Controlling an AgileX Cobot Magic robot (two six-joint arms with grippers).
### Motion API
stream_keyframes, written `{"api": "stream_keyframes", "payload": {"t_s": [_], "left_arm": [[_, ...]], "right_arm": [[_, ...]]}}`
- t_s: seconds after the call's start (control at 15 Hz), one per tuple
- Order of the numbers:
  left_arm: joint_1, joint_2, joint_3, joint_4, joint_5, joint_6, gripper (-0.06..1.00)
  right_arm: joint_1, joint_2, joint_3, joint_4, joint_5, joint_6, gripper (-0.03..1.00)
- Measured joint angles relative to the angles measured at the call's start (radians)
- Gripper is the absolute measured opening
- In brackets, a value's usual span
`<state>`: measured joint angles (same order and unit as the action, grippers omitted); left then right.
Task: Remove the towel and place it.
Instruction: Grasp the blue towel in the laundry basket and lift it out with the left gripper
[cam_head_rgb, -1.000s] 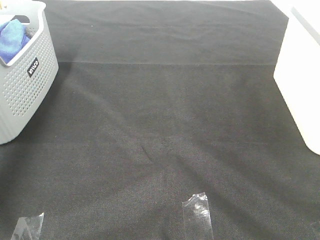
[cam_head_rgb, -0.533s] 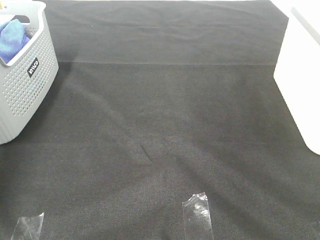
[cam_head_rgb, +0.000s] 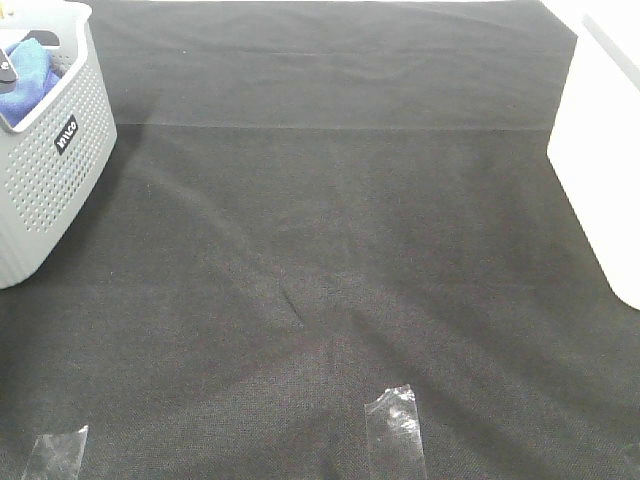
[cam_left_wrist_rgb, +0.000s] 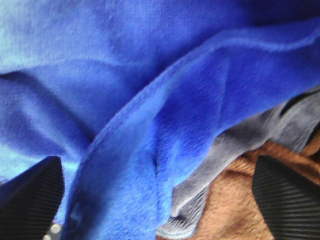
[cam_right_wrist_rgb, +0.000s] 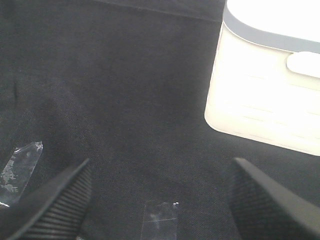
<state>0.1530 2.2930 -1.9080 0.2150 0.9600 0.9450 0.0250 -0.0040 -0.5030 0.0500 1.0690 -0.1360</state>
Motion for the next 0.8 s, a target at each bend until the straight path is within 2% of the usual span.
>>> {"api": "stream_keyframes", "payload": {"t_s": [0.13, 0.2, 0.27, 0.53, 0.6, 0.67, 0.73, 0.8], "left_arm": [[0.000, 0.000, -0.008, 0.004, 0.008, 0.000, 0.51], [0.000, 0.000, -0.023, 0.008, 0.008, -0.002, 0.41], [0.000, -0.001, -0.038, 0.010, 0.008, -0.003, 0.36], [0.000, -0.003, -0.050, 0.009, 0.009, -0.003, 0.32], [0.000, -0.003, -0.050, 0.010, 0.011, -0.003, 0.28], [0.000, -0.003, -0.050, 0.024, 0.016, -0.003, 0.19], [0.000, -0.003, -0.050, 0.057, 0.035, -0.003, 0.03], [0.000, -0.003, -0.050, 0.073, 0.055, -0.003, 0.00]], "right_arm": [[0.000, 0.000, 0.000, 0.000, 0.000, 0.000, 0.75], [0.000, 0.000, 0.000, 0.000, 0.000, 0.000, 0.75], [0.000, 0.000, 0.000, 0.000, 0.000, 0.000, 0.75], [0.000, 0.000, 0.000, 0.000, 0.000, 0.000, 0.75], [0.000, 0.000, 0.000, 0.000, 0.000, 0.000, 0.75], [0.000, 0.000, 0.000, 0.000, 0.000, 0.000, 0.75], [0.000, 0.000, 0.000, 0.000, 0.000, 0.000, 0.75], [0.000, 0.000, 0.000, 0.000, 0.000, 0.000, 0.75]]}}
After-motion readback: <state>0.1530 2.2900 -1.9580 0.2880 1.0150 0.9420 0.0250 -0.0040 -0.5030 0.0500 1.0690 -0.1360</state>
